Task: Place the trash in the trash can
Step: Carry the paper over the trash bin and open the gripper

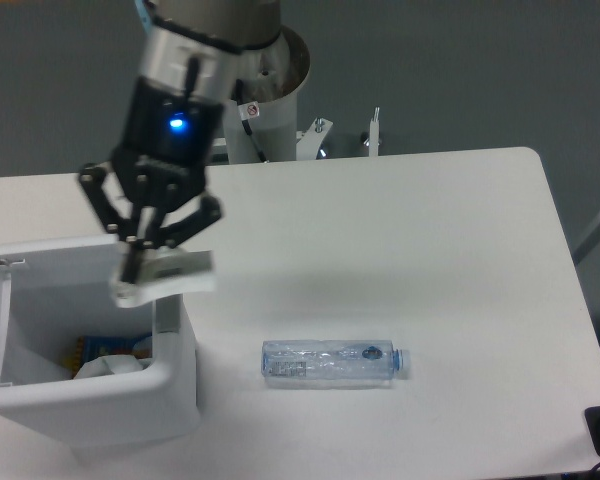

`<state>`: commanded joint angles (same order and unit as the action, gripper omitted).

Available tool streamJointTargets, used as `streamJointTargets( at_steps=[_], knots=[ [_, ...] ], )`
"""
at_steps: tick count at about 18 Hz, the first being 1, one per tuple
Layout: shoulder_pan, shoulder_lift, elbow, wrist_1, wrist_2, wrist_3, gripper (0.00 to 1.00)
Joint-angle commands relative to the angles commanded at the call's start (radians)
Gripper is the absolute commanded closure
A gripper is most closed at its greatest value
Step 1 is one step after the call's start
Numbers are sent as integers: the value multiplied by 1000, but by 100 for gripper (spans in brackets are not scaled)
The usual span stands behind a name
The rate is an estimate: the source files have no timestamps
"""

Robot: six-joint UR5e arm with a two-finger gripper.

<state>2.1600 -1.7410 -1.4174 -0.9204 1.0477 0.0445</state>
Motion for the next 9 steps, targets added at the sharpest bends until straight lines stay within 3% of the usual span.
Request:
streamJointTargets(
  at_steps=[1,2,3,4,9],
  knots=[
    [-9,-9,0,2,0,5,85],
    [-11,-15,0,11,2,12,55],
    [-11,-21,-2,44,5,15,12],
    [-11,-22,0,61,11,12,0],
    [3,-8,-3,60,60,-83,0]
  ],
)
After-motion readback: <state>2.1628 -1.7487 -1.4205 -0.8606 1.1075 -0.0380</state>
